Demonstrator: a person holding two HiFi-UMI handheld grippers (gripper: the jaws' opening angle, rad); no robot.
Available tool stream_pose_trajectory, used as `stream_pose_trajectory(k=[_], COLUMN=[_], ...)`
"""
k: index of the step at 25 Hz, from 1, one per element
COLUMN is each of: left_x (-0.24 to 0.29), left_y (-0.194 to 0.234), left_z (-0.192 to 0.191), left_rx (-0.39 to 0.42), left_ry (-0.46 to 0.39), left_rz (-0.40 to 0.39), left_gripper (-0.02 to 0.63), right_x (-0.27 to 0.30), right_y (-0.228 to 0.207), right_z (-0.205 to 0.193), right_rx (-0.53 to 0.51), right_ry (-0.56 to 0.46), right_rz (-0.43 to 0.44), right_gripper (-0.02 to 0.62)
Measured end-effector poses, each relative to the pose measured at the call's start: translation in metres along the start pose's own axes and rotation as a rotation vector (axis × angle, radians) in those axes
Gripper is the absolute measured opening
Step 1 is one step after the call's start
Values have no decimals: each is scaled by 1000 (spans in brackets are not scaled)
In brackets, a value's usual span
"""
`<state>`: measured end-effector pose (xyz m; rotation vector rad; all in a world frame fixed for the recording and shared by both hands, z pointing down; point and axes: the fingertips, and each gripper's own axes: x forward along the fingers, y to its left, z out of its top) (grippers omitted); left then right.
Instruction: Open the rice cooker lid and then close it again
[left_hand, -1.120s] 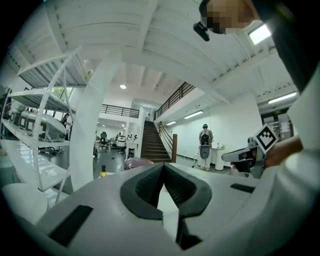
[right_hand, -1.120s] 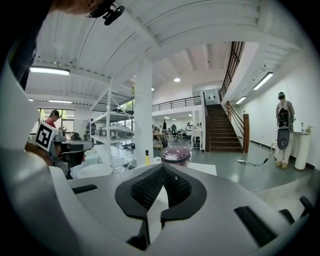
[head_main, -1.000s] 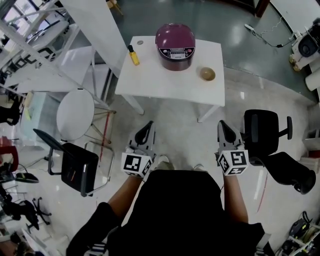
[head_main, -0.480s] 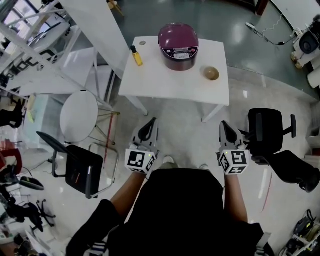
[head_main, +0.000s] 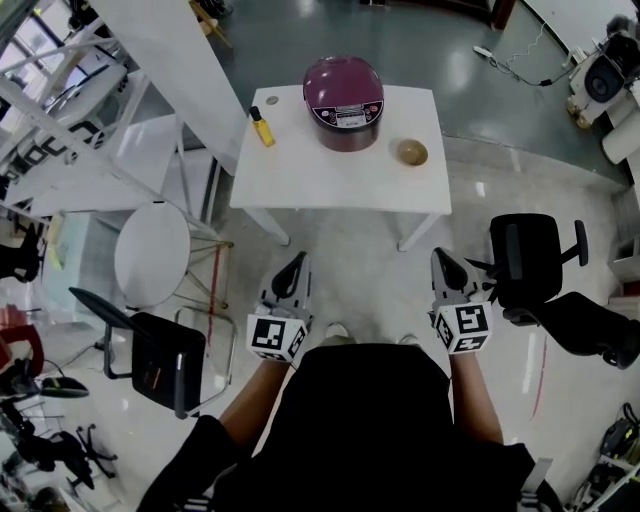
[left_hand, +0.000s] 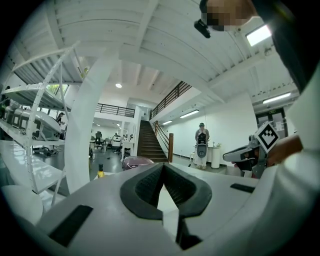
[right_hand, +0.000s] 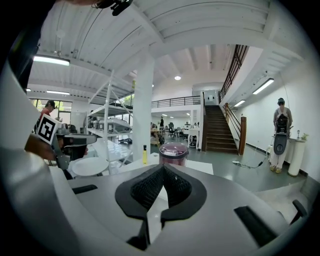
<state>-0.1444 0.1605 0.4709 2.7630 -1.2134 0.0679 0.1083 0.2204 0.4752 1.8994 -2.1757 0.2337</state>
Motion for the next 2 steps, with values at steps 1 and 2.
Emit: stream_pose_trajectory(k=[1, 2], left_x=[-2, -3], left_y=[-1, -2], left_z=[0, -1], left_rx=[2, 4], left_ry=[3, 7], left_rz=[-1, -2], left_gripper=[3, 3], right_x=[0, 1], right_y=[2, 3], right_z=[0, -1], right_rx=[-7, -15], right_ry=[3, 5], right_rz=[8, 16], right_gripper=[-2, -2])
